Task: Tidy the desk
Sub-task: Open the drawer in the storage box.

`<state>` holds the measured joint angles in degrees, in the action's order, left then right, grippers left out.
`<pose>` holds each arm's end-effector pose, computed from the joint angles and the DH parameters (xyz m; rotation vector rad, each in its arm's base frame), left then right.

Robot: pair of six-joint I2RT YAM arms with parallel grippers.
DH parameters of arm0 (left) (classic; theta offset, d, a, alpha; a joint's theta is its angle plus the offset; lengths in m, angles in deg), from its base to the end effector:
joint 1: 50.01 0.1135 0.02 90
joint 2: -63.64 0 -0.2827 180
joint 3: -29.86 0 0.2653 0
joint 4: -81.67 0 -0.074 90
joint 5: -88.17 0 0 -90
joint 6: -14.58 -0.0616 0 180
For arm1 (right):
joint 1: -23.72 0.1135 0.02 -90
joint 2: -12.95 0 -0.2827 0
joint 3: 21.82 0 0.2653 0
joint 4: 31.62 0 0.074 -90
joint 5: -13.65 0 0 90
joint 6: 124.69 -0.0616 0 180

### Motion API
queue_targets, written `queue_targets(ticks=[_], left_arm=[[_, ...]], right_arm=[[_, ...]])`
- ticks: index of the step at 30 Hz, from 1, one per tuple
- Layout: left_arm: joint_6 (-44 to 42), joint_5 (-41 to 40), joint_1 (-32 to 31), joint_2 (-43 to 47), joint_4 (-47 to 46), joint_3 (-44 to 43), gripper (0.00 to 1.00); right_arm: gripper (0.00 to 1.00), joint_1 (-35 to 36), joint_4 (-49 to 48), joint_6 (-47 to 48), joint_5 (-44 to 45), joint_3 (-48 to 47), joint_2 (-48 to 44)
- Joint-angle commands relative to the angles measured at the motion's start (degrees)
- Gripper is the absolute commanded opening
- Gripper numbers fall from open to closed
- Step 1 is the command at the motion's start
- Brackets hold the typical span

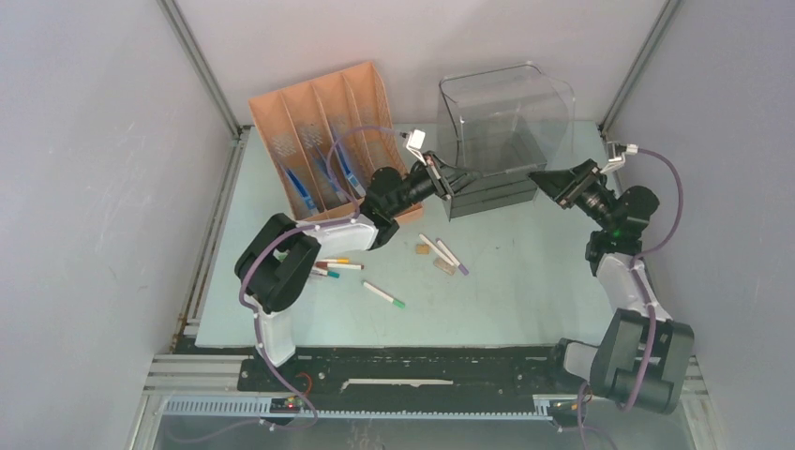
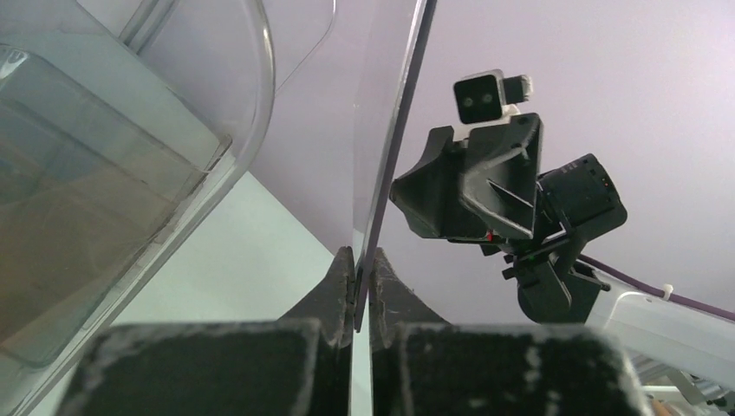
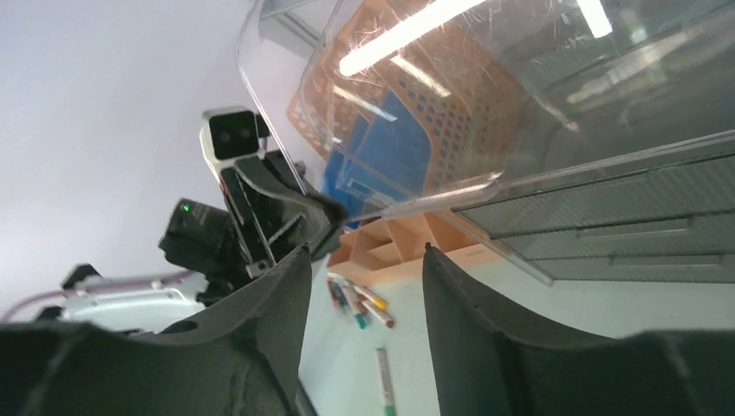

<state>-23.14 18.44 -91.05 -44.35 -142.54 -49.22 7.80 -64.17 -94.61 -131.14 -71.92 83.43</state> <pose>0.3380 -0.3225 0.2889 0.1988 1.4971 -1.5817 0.2843 -0.0288 0.3107 0.1439 1.5741 1.2563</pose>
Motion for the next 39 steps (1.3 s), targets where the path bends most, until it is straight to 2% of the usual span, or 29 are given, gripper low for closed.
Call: queue_targets(ticks=[1, 5, 12, 15, 18, 23, 32, 37, 39], left_arm=[[2.7, 2.2, 2.3, 5.2, -2.0, 0.8, 0.00], [2.7, 3.9, 3.0, 7.1, -2.3, 2.0, 0.00], [3.9, 7.9, 4.2, 9.9, -3.2, 3.9, 0.00], [4.4, 9.6, 4.5, 11.4, -3.5, 4.7, 0.00], [4.7, 10.7, 4.7, 12.7, -3.8, 5.2, 0.00], [5.8, 12.2, 5.3, 13.9, -4.3, 5.6, 0.00], [7.3, 13.6, 5.8, 14.4, -5.8, 5.2, 0.00], [7.9, 14.2, 6.0, 14.2, -6.2, 4.8, 0.00], [8.2, 14.1, 6.1, 14.2, -6.4, 4.8, 0.00]], right_arm=[[0.61, -3.3, 7.8, 13.2, -5.7, -0.1, -5.8], [0.66, -7.7, 11.0, 17.3, -10.3, -0.1, -8.6], [0.74, -15.4, 5.6, 17.0, -18.3, -2.2, -6.0], [0.75, -15.3, 6.8, 18.0, -20.2, -4.8, -4.0], [0.83, -14.5, 6.5, 17.8, -19.7, -7.1, -2.4], [0.87, -11.3, 7.7, 18.2, -18.4, -11.1, -0.2], [0.87, -8.8, 16.6, 21.7, -14.0, -16.3, 3.0], [0.84, -7.7, 12.7, 18.0, -14.3, -17.6, 3.7], [0.79, -7.3, 9.4, 14.4, -14.0, -17.7, 4.2]])
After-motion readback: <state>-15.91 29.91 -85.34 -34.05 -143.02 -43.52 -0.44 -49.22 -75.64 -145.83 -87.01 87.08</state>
